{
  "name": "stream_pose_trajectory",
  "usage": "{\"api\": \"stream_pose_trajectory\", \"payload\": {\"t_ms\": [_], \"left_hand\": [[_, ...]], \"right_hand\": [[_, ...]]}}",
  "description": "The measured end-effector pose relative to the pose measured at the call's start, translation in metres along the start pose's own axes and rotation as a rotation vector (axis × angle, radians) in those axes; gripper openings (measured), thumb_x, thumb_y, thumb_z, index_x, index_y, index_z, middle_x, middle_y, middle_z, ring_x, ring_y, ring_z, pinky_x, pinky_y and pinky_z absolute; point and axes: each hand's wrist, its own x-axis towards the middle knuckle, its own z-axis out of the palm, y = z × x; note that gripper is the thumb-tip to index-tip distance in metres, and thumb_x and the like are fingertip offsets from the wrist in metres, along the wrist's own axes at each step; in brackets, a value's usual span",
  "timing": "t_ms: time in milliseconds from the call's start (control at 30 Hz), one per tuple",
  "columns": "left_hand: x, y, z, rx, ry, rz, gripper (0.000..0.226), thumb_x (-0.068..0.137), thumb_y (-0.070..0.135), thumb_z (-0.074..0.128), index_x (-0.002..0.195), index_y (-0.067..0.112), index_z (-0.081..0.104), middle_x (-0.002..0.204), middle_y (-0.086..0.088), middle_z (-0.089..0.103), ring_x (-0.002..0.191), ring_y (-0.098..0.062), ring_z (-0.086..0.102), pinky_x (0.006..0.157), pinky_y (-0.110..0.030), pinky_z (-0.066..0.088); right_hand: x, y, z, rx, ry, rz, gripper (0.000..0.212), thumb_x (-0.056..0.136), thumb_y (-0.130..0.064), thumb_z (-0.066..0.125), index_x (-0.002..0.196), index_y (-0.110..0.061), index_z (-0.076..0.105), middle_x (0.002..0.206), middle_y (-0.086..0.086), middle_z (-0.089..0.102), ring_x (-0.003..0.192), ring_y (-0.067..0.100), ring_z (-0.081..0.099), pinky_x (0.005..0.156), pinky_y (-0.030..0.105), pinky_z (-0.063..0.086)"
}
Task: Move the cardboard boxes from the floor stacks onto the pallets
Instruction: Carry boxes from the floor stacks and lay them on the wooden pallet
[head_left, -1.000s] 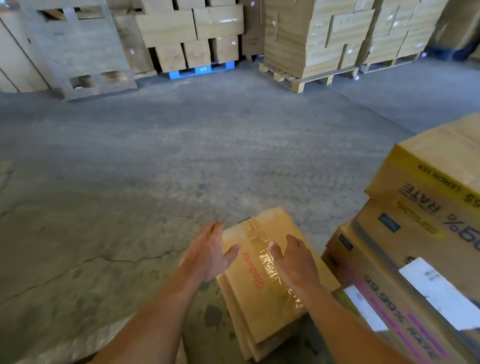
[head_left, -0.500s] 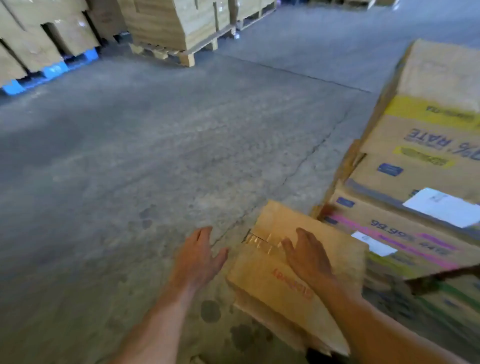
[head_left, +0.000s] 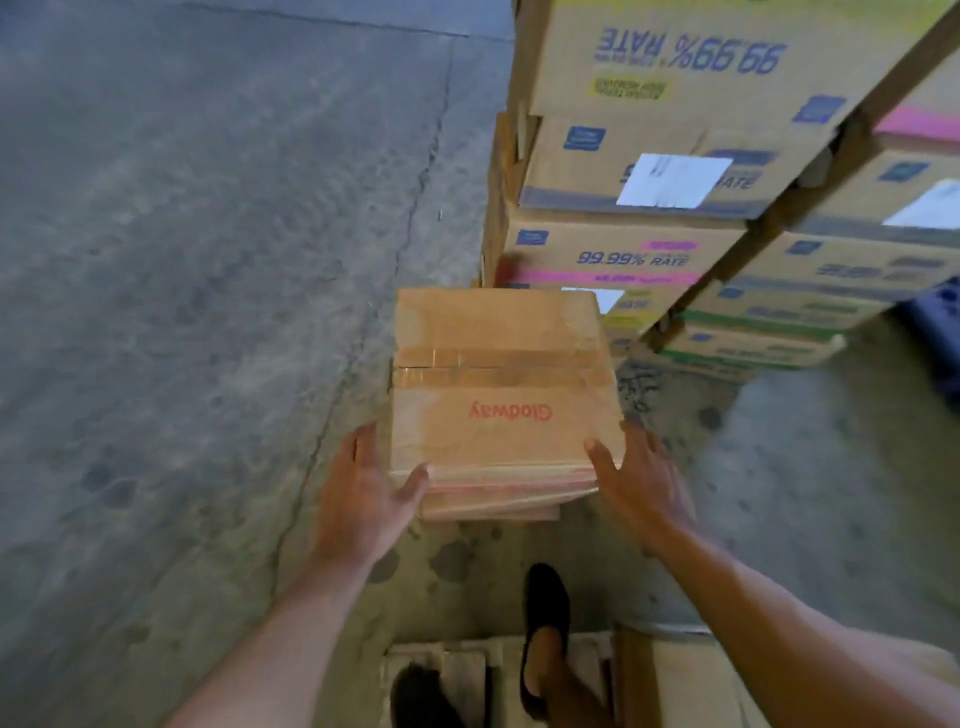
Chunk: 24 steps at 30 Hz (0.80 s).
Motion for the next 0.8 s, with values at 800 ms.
{"api": "stream_pose_trajectory", "payload": {"t_ms": [800], "left_hand": [[0.047,-0.063,0.125,-0.910,-0.046,-0.051,0.058,0.090,0.011,0.069,0.139,0.032,0.046,0.116,0.011,0.070,0.101,-0.008,0.070,0.065,-0.022,0.058]], "right_hand": [[0.100,0.084,0.096,0.766,-0.014,-0.062,0.052,0.094,-0.052,0.056,0.142,-0.042,0.043,0.124,-0.006,0.055,0.097,0.003,0.066,0.072,0.018,0.055]]}}
